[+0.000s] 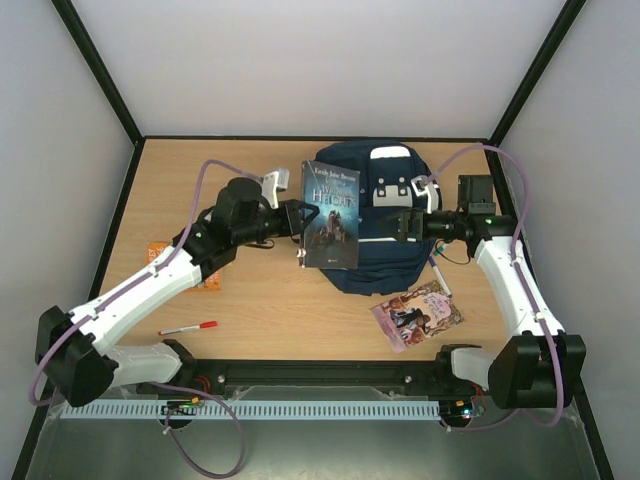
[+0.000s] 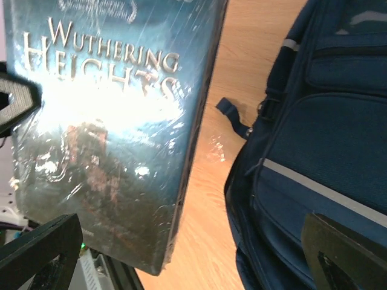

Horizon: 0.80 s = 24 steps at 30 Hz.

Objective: Pack the student bag
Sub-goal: Pick up the book from the center of the board.

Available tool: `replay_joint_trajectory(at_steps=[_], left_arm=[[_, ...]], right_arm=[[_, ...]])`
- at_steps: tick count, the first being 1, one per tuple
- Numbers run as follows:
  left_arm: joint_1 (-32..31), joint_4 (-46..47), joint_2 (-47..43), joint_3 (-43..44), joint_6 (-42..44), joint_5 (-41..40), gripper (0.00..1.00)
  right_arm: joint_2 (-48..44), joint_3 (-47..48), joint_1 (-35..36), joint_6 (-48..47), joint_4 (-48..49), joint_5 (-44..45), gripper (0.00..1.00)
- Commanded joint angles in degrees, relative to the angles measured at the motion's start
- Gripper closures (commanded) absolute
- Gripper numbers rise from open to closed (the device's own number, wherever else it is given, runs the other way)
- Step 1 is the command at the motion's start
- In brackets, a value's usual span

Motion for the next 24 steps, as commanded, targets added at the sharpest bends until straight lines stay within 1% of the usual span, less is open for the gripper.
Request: replay_joint_trajectory(at_steps=[1,7,10,13,16,19,21,24], left_arm=[[2.67,14.07,1.34,4.9,0.33,11.25,0.97],[6.24,23.42,3.05,3.73,-3.54,19.13,0.97],[7.38,27.5,4.66,3.8,-5.84,22.77,0.98],[8.15,33.35,6.47,3.63,-9.38,26.08,0.98],[8.58,38.89,8.17,3.38,-12.32,27.38,0.98],[8.86,44.4,10.45,3.04,-15.71,28.42,0.97],[8.92,47.52,11.64,2.75,-17.6,28.64,0.98],[8.94,49.39,12.87,2.58,-18.78,28.2,0.97]], right_arm=[[-0.63,-1.91,-0.18,0.16,0.86,-6.92,0.0],[1.39,-1.4,-0.18,1.44,2.4,-9.23,0.0],[2.7,-0.67,-0.25,1.34,2.54,-11.43,0.01],[3.99,0.07,-0.22,2.83,4.83,-14.57,0.01],[5.82,1.31,-0.2,4.59,6.21,-19.71,0.04],[7.43,2.81,-0.2,4.87,5.48,-24.31,0.07],[8.11,3.42,-0.18,4.73,4.8,-25.51,0.1],[8.54,4.12,-0.18,2.98,2.25,-27.66,0.14]])
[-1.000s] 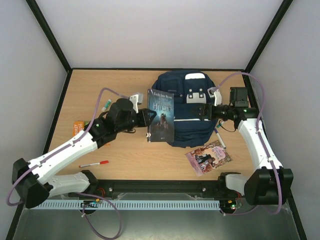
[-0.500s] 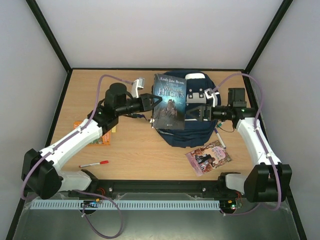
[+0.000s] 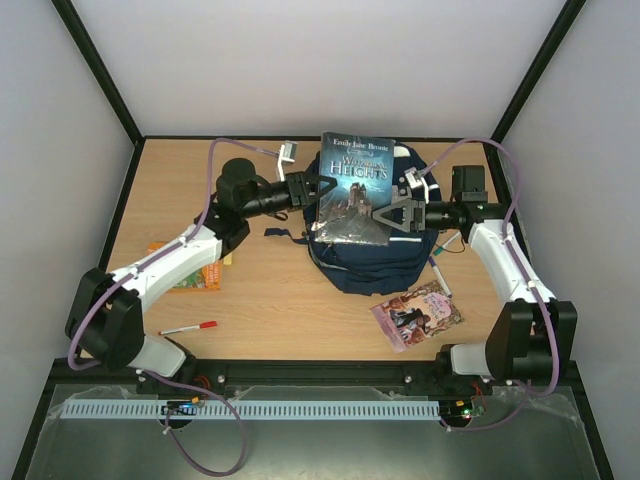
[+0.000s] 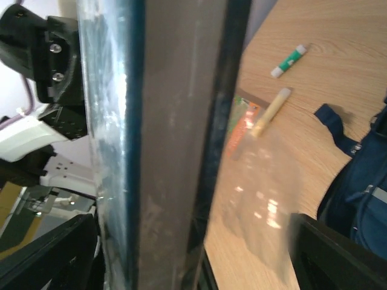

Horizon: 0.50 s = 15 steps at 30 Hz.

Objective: Pack the student bag
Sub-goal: Pick up the book from the center of the board.

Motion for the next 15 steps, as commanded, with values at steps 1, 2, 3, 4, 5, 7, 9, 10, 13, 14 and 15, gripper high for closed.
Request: replay_joint_trajectory(at_steps=[1,2,3,4,5,7,9,10,13,14,15], left_arm=[[0.32,15.25,0.1,1.45,-4.47,2.14,0.98],[0.29,15.46,0.51,1.39,-4.56,2.05,0.97],[0.29,15.58,0.83,1.34,-4.56,1.88,0.98],[0.31,15.55,1.08,1.32,-4.51,1.77,0.98],[0.28,15.6,1.41,1.32,-4.42,1.7,0.98],[0.28,15.5,1.8,1.21,-4.19,1.74,0.98],[0.29,15.32,2.25,1.17,-4.02,1.76,0.98],[0.35,15.31,2.46,1.05,-3.98,1.68,0.98],[0.29,15.33,3.12,0.45,-3.89,1.29,0.98],[0.28,15.26,3.29,0.25,-3.82,1.09,0.98],[0.31,15.25,3.4,0.05,-3.78,0.94,0.98]], right_arm=[[0.72,2.67,-0.18,-1.65,-3.64,-8.08,0.16],[0.83,3.14,-0.18,-2.54,-4.84,-9.21,0.18],[0.99,3.62,-0.18,-3.64,-6.18,-10.65,0.2],[1.13,4.02,-0.19,-4.16,-7.38,-11.72,0.21],[1.41,4.39,-0.18,-4.59,-8.32,-13.08,0.22],[2.55,5.74,-0.18,-8.22,-12.75,-16.78,0.23],[4.12,7.72,-0.18,-14.64,-21.73,-19.6,0.26],[4.65,8.6,-0.18,-16.52,-23.81,-19.7,0.27],[4.97,9.39,-0.22,-16.82,-24.31,-19.71,0.34],[4.99,9.44,-0.21,-16.54,-24.4,-19.71,0.35],[4.93,9.38,-0.18,-16.39,-24.3,-19.67,0.38]])
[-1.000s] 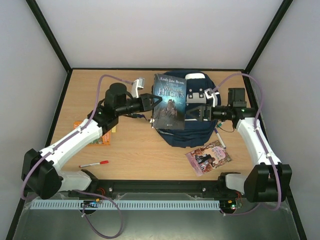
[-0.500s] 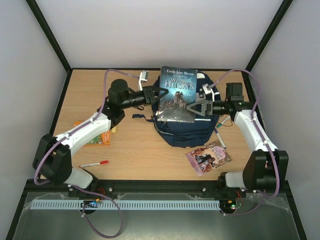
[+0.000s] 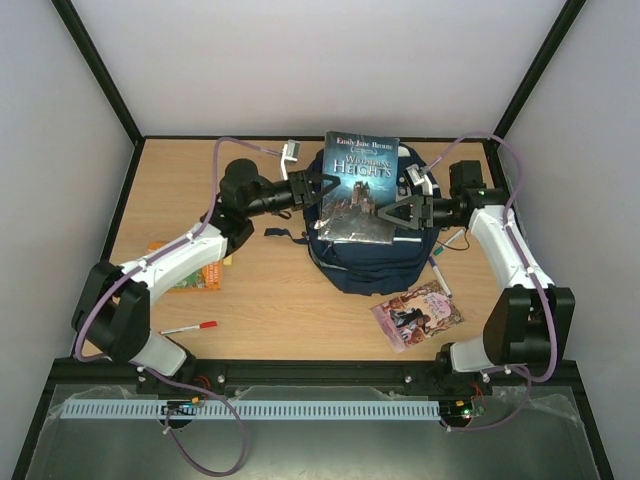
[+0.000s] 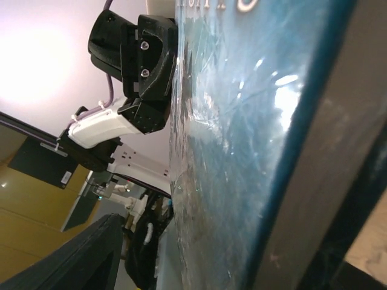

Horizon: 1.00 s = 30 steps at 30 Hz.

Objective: Pack the student bag
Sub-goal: Pick up the book from the center of the board.

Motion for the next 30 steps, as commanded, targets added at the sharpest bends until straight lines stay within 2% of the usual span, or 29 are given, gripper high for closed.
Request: replay_joint_trajectory(at_steps=[1,5,8,13,16,18,21,23,27,30], left_arm=[[0.29,8.25,0.22,-0.12,-0.02,-0.33,0.98],[0.28,7.97,0.78,-0.8,0.22,-0.83,0.94],[0.28,7.5,1.3,-0.69,0.68,-0.7,0.87],[0.2,6.13,2.43,-0.59,0.93,-0.72,0.81],[0.18,5.24,2.84,-0.71,1.86,-0.61,0.73],[0.11,3.77,2.74,-0.65,3.16,-0.95,0.63],[0.13,-2.34,2.19,0.14,6.49,-3.3,0.48],[0.25,-6.84,1.56,0.86,8.85,-4.88,0.4],[0.89,-15.88,-0.17,1.44,13.59,-9.18,0.33],[1.68,-24.62,-0.97,1.91,17.12,-15.94,0.32]], right_arm=[[0.05,1.72,-0.2,-3.64,-6.44,-6.69,0.41],[-1.03,-0.32,-0.16,3.54,-0.71,-3.18,0.52],[-2.15,-3.41,-0.16,11.62,7.97,0.48,0.57],[-4.61,-6.39,-0.17,18.5,15.47,4.83,0.72],[-6.19,-7.07,-0.22,20.92,18.05,7.72,0.79],[-7.13,-7.89,-0.16,22.12,19.88,9.42,0.84],[-7.7,-8.95,-0.2,22.91,21.3,12.18,0.96],[-7.71,-9.08,-0.32,22.46,21.29,12.52,0.99],[-8.02,-8.91,-1.57,20.37,20.47,15.3,0.99],[-8.49,-9.96,-4.48,19.02,20.7,18.5,0.99]])
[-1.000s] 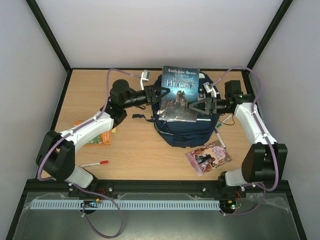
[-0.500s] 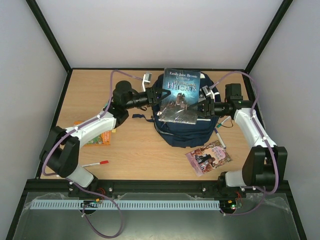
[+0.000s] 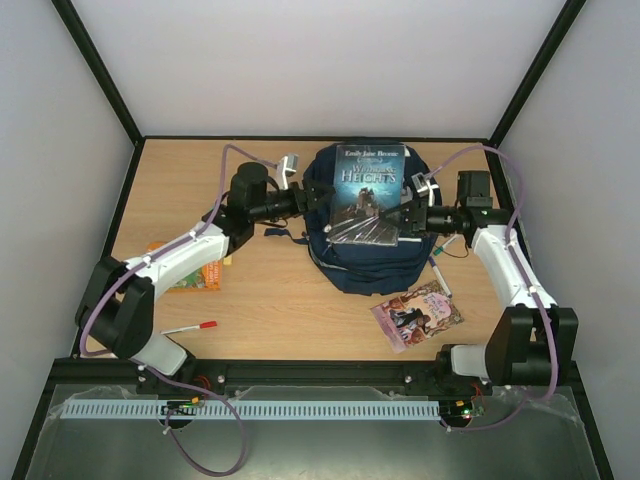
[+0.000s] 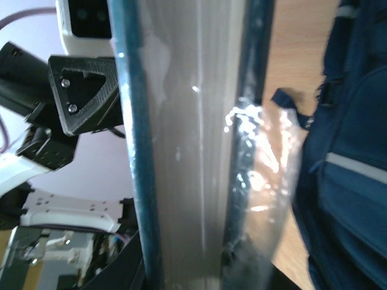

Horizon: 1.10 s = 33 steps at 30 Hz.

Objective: Pack the student bag
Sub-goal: Pick up the book from the center of the board, then adjust the student bag at the center of the board.

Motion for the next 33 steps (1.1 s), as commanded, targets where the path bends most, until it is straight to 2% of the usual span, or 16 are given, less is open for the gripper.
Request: replay_joint_trajectory(at_steps=[1,4,10,18,24,31,33], left_arm=[[1.37,-14.0,-2.98,3.02,7.47,-10.91,0.32],[1.9,-21.81,-1.26,4.43,9.91,-18.19,0.32],[2.5,-28.24,6.31,7.96,12.73,-22.49,0.38],[2.68,-30.54,19.25,13.97,10.6,-22.56,0.49],[2.68,-29.14,23.91,14.87,8.1,-21.91,0.57],[2.68,-27.83,29.53,17.7,8.38,-19.96,0.58],[2.68,-27.27,30.85,18.48,8.61,-19.31,0.63]], right_arm=[[-2.37,-0.87,-3.89,-4.14,2.77,2.73,0.99],[-5.34,-4.78,-5.18,-6.19,5.55,15.03,0.99],[-11.53,-11.73,-6.84,-8.37,10.12,23.09,0.99],[-12.24,-13.25,-6.84,-7.99,11.52,23.4,0.99],[-12.6,-13.55,-6.84,-8.46,11.59,23.54,0.99],[-12.25,-13.8,-6.78,-8.48,11.95,23.45,0.99],[-12.25,-13.89,-6.84,-8.56,12.05,23.5,0.99]])
